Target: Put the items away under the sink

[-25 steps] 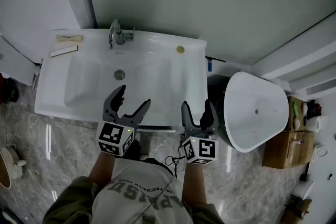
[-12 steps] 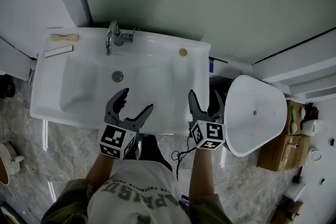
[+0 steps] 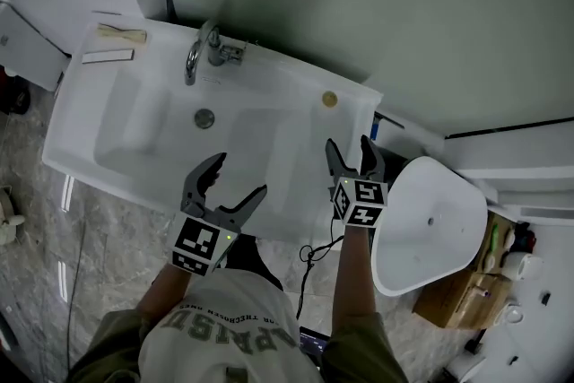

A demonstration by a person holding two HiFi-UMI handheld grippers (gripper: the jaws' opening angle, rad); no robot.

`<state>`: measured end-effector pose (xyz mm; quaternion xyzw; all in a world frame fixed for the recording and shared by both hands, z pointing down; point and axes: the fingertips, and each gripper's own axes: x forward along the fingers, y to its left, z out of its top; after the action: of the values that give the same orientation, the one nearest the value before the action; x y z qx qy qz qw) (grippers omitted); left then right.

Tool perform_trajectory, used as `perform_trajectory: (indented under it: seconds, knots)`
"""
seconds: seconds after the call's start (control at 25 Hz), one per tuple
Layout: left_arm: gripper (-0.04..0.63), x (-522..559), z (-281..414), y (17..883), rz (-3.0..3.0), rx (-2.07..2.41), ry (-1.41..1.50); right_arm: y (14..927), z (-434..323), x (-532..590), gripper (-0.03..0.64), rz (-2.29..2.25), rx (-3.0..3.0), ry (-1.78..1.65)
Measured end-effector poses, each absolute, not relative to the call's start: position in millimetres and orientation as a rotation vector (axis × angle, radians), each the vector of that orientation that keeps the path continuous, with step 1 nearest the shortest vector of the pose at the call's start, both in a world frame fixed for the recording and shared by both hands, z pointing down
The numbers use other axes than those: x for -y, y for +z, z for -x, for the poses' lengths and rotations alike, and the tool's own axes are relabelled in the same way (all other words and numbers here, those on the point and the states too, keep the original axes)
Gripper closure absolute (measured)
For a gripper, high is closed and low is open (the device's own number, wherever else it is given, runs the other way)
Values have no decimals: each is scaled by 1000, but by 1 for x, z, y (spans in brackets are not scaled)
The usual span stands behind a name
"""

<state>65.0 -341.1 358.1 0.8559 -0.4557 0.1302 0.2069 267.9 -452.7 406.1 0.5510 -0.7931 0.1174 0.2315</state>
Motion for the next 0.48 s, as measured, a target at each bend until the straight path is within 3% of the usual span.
perform_trajectory:
  seconds: [0.48]
  knots:
    - [233, 353, -96, 383, -2283, 1340, 418, 502, -274, 542, 288, -1197, 2065, 360]
